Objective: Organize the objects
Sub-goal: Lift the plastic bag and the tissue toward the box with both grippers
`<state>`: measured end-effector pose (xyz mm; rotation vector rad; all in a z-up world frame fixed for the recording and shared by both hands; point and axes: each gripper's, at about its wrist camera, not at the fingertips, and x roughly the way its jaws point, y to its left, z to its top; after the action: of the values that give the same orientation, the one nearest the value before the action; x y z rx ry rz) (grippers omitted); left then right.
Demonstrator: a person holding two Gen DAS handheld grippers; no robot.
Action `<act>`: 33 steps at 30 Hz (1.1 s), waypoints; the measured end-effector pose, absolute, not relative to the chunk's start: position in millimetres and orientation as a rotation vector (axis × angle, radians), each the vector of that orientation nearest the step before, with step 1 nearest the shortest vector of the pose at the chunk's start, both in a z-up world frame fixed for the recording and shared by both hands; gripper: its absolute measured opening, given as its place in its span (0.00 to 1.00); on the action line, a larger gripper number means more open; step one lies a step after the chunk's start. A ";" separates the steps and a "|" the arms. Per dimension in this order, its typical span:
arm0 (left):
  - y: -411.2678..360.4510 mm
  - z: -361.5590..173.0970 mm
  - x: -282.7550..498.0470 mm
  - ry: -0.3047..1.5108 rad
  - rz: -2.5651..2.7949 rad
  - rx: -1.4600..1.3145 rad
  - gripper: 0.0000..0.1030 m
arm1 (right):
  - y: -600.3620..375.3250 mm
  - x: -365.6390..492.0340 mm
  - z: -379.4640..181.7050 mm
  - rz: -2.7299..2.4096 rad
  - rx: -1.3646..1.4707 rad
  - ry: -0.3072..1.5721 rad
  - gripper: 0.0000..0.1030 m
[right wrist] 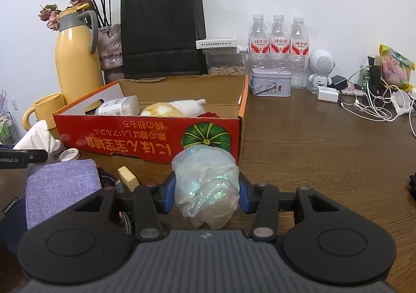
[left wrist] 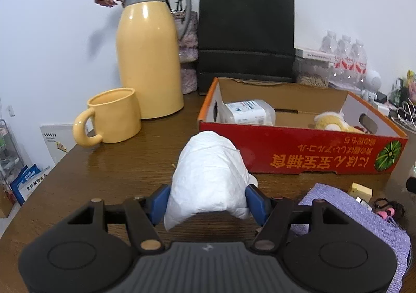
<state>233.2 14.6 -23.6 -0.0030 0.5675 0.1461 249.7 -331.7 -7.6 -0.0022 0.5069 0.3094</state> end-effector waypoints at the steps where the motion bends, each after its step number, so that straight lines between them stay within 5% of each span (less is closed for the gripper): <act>1: 16.5 -22.5 231.6 0.562 0.151 -0.009 0.61 | -331.4 249.1 -7.2 0.311 -0.003 0.504 0.45; 17: 15.6 6.2 213.2 0.485 0.117 0.006 0.61 | -320.8 234.1 8.1 0.340 -0.053 0.396 0.45; 33: -25.1 53.9 273.2 0.408 0.007 0.027 0.61 | -289.8 285.2 60.8 0.376 -0.054 0.305 0.45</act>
<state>273.2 -25.1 53.9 0.0273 0.4079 0.0073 285.2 -289.8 60.8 -0.0545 0.3045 0.3765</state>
